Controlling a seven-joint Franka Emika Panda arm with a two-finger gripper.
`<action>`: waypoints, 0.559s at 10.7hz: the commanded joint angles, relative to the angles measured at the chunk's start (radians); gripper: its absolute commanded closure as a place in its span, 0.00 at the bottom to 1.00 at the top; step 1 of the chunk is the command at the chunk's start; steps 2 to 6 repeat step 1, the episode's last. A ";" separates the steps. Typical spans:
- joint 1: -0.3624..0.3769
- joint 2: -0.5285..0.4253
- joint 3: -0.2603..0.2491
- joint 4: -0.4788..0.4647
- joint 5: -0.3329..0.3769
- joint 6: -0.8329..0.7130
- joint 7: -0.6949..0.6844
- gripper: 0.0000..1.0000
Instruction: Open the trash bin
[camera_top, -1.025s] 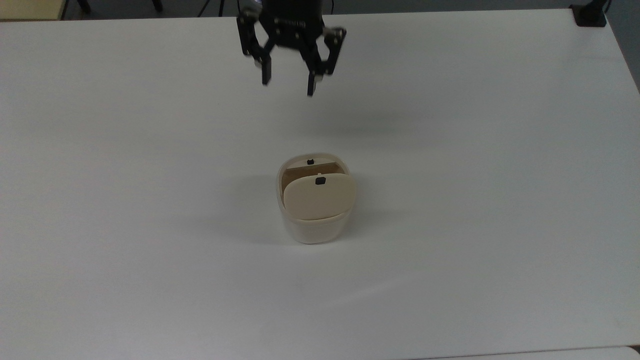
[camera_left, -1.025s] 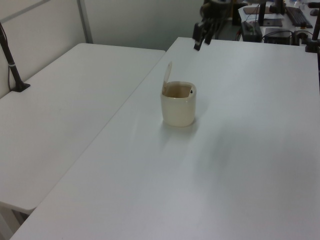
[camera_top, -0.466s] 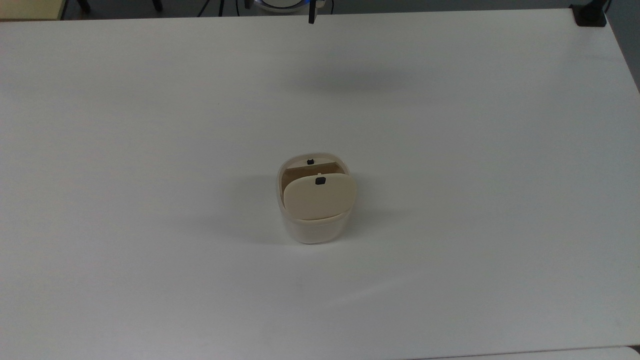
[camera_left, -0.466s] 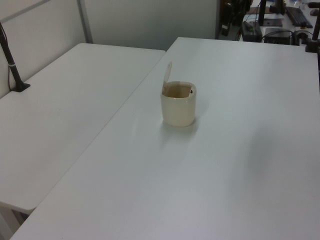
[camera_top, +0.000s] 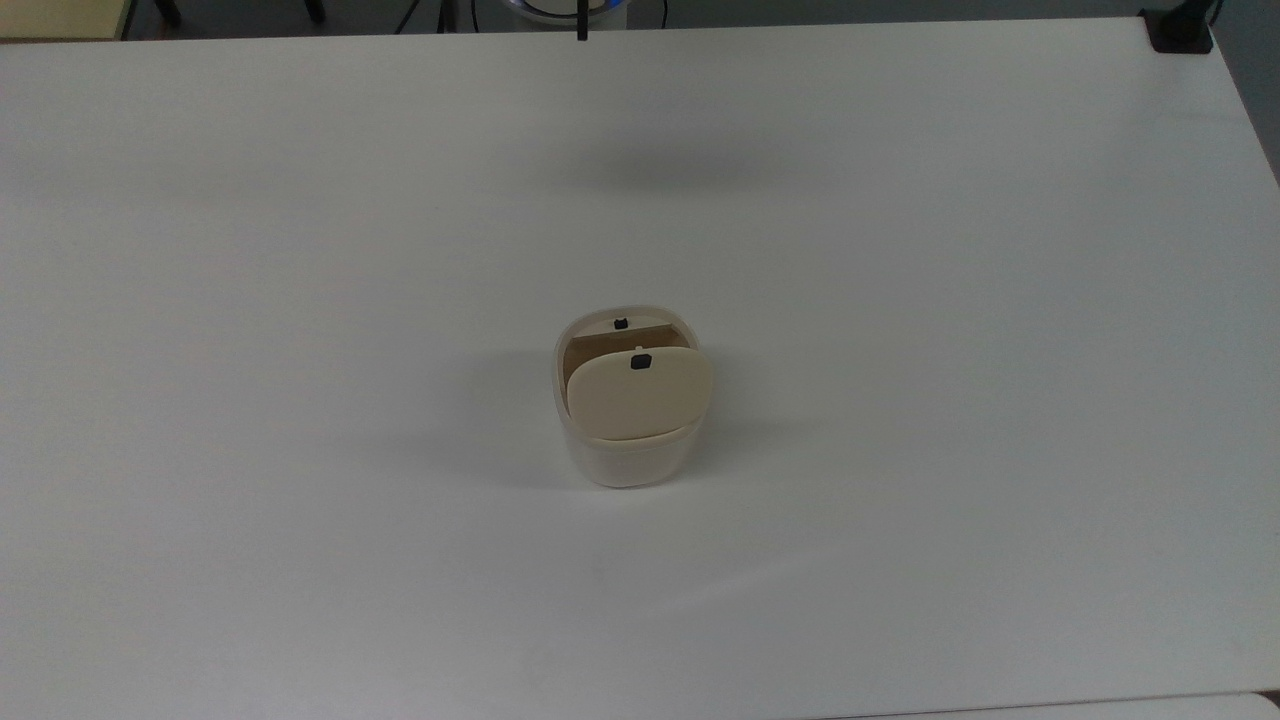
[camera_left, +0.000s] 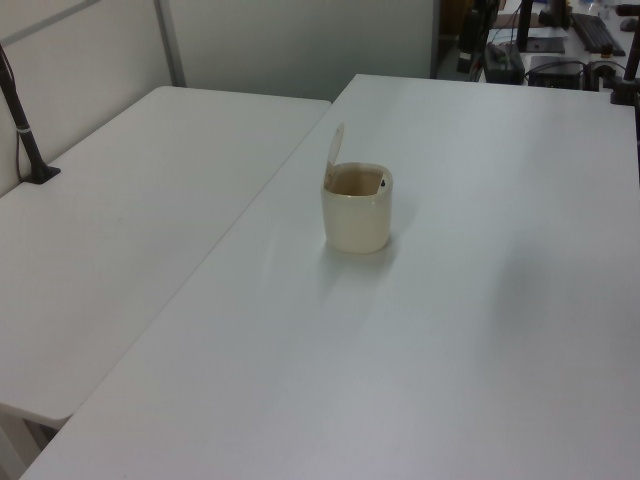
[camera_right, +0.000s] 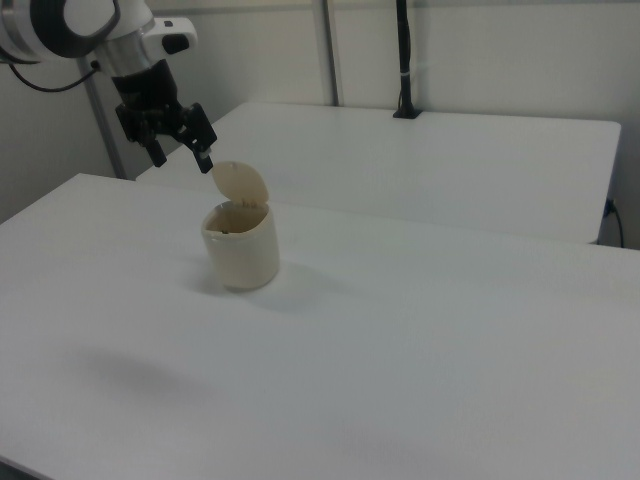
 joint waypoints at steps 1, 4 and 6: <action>-0.009 -0.024 -0.002 -0.027 0.021 0.000 -0.060 0.00; -0.009 -0.024 -0.002 -0.027 0.021 0.000 -0.060 0.00; -0.009 -0.024 -0.002 -0.027 0.021 0.000 -0.060 0.00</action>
